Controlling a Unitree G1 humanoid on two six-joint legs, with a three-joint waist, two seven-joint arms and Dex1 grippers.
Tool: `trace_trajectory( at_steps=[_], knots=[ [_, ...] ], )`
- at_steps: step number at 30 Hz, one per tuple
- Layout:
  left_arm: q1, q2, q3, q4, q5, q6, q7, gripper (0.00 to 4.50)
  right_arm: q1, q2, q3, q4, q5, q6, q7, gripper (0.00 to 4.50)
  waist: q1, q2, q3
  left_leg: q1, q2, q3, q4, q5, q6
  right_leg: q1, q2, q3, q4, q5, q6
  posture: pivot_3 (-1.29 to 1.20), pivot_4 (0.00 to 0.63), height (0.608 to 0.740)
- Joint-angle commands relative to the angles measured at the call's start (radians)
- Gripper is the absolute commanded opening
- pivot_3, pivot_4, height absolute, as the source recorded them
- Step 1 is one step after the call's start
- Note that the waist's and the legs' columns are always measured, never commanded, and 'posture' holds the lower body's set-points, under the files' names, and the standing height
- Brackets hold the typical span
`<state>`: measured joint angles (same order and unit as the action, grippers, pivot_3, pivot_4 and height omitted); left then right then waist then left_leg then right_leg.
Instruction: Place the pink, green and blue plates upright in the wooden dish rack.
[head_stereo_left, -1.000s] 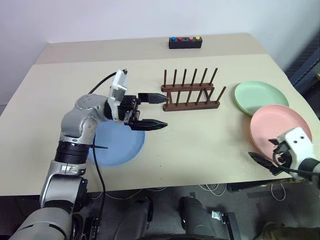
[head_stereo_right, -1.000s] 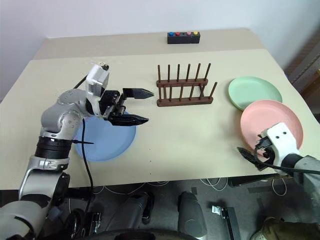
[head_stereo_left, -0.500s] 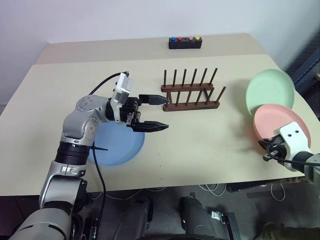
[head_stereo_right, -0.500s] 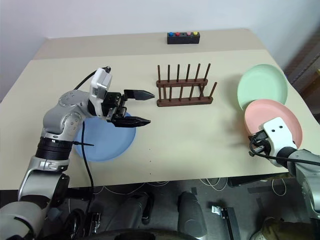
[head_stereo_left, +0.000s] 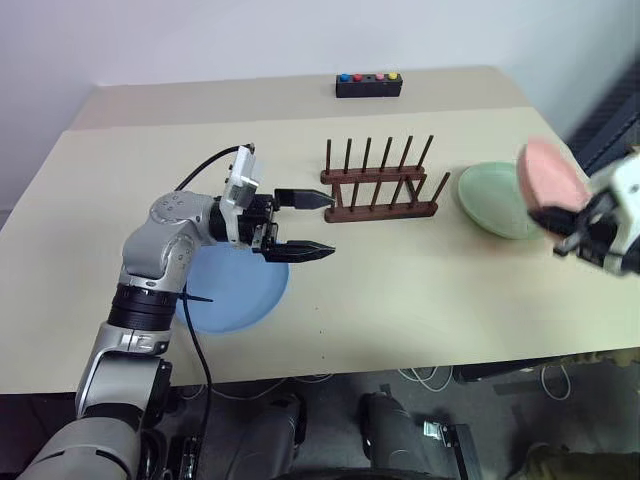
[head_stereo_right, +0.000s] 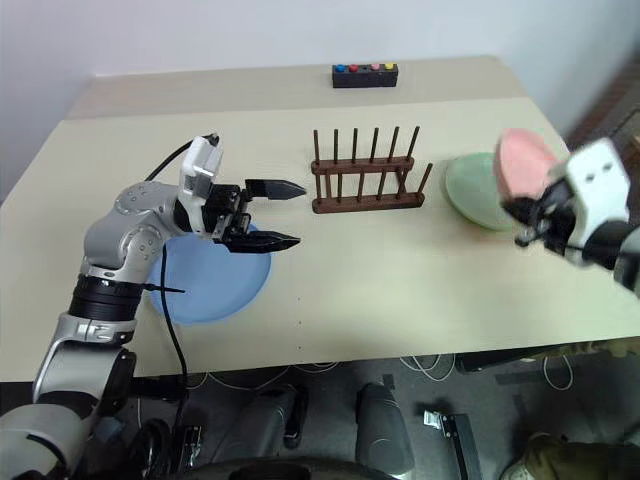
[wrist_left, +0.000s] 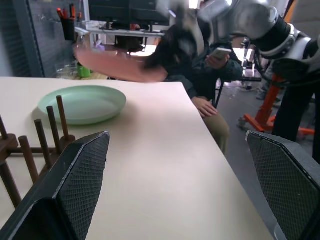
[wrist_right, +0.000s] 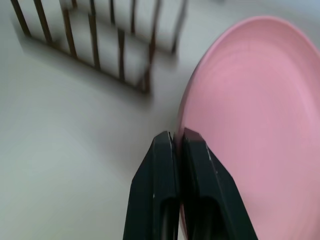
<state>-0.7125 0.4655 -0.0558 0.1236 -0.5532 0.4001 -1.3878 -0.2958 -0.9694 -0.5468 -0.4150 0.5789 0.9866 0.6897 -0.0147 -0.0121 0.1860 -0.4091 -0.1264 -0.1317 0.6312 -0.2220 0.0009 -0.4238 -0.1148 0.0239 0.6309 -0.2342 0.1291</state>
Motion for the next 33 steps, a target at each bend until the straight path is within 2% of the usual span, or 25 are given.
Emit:
trace_trajectory(
  at_steps=[1,8,14,20,33],
  knots=[
    [-0.013,0.005,0.028,0.005,0.004,-0.032,0.020,4.50,-0.124,0.037,-0.037,0.033,0.096,0.011,-0.028,0.09,0.003,0.000,0.000,0.000,0.000,0.000,0.000,0.000,0.000,0.000,0.000,0.000,0.000,0.000,0.000,0.00,0.150,0.740],
    [-0.015,0.004,0.052,0.013,0.024,-0.079,0.098,4.50,-0.460,0.243,-0.069,0.323,0.311,0.005,-0.088,0.09,0.004,0.000,0.000,0.000,-0.001,0.000,0.000,0.000,0.000,0.000,-0.001,0.000,0.000,0.000,0.000,0.00,0.150,0.740],
    [0.032,0.034,0.080,-0.054,0.020,-0.067,0.158,4.50,-0.610,0.305,-0.061,0.651,0.343,-0.082,-0.022,0.09,0.003,0.000,0.000,-0.001,-0.001,0.000,-0.001,0.000,0.000,-0.001,-0.001,0.000,0.000,0.000,0.000,0.00,0.150,0.740],
    [0.099,0.067,0.106,-0.147,-0.006,-0.029,0.206,4.50,-0.663,0.291,-0.042,0.847,0.362,-0.085,0.106,0.09,0.000,0.000,0.000,-0.001,-0.001,0.000,-0.001,0.000,0.000,-0.002,-0.001,0.000,0.000,0.000,0.000,0.00,0.150,0.740],
    [0.142,0.095,0.111,-0.214,-0.044,0.006,0.246,4.50,-0.674,0.288,0.052,0.958,0.311,-0.108,0.276,0.09,0.000,0.001,0.000,-0.001,-0.001,0.000,-0.001,0.000,0.000,-0.002,0.000,0.001,0.000,0.000,0.000,0.00,0.150,0.740]
  ],
)
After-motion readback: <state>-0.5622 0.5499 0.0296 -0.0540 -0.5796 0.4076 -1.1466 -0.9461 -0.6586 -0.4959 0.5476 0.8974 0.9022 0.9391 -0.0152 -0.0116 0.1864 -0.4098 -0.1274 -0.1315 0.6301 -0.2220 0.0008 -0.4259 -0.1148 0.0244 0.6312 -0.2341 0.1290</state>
